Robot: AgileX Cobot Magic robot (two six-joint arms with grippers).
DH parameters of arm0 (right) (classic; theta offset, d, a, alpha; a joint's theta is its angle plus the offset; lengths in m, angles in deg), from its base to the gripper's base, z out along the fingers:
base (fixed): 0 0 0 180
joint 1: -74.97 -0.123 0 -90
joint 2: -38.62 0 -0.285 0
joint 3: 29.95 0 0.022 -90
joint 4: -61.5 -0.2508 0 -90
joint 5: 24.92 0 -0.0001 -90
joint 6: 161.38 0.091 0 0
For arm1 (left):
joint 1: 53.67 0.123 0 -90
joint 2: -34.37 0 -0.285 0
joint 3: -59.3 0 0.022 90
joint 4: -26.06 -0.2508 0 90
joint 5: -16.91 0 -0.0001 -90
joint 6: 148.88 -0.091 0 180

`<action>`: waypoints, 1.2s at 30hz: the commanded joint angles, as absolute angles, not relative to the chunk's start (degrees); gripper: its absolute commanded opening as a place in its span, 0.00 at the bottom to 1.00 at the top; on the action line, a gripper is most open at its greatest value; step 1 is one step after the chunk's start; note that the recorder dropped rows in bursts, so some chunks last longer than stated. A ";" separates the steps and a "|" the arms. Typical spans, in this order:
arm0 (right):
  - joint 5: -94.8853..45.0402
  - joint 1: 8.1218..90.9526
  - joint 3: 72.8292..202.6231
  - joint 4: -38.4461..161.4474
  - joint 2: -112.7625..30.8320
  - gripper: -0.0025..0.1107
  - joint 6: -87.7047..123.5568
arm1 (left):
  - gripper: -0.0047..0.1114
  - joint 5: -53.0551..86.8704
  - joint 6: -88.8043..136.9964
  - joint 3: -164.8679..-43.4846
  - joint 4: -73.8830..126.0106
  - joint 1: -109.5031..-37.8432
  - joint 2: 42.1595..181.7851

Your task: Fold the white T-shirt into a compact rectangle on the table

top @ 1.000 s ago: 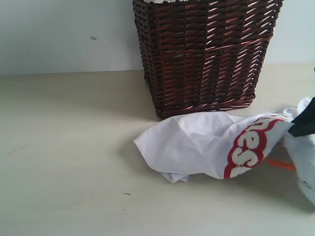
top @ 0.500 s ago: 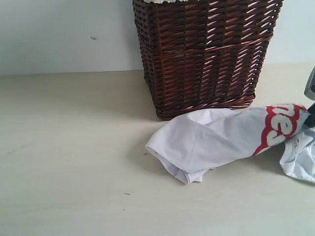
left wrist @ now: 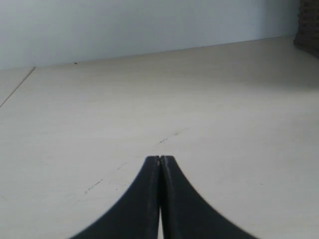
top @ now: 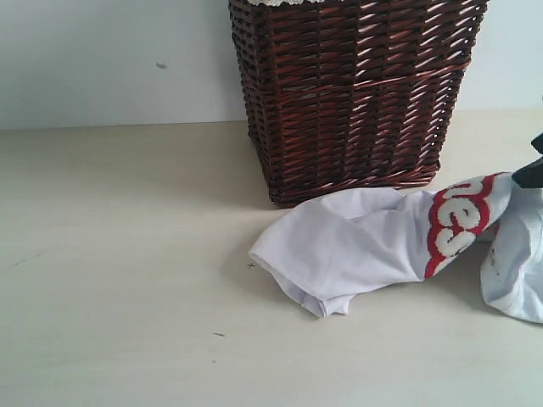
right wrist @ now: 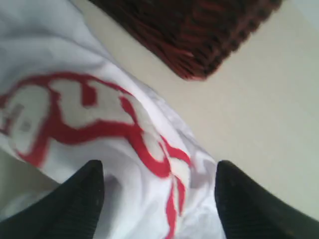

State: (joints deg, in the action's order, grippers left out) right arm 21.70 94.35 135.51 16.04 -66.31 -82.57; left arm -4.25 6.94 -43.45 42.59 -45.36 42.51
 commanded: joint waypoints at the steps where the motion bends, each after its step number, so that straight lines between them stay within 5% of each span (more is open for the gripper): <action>1: 36.65 93.89 135.93 20.33 -62.78 0.57 -76.16 | 0.04 -4.04 6.87 -43.48 42.79 -45.64 42.16; 16: 14.98 92.36 124.04 19.64 -76.07 0.56 -69.65 | 0.04 -4.04 6.87 -43.48 42.79 -45.64 42.16; 21: 9.66 92.36 124.04 21.56 -76.74 0.03 -69.54 | 0.04 -4.04 6.87 -43.48 42.79 -45.64 42.16; 25: 15.17 92.36 124.78 28.71 -69.84 0.02 -75.61 | 0.04 -4.04 6.87 -43.48 42.79 -45.64 42.16; 31: 41.60 92.36 131.01 55.83 -62.76 0.02 -89.59 | 0.04 -4.04 6.87 -43.48 42.79 -45.64 42.16; 36: 44.03 92.76 133.55 72.87 -62.57 0.02 -90.56 | 0.04 -4.04 6.87 -43.48 42.79 -45.64 42.16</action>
State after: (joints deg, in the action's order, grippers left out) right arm 42.91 92.49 132.48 63.44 -62.88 -89.28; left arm -4.25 6.94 -43.45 42.59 -45.36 42.51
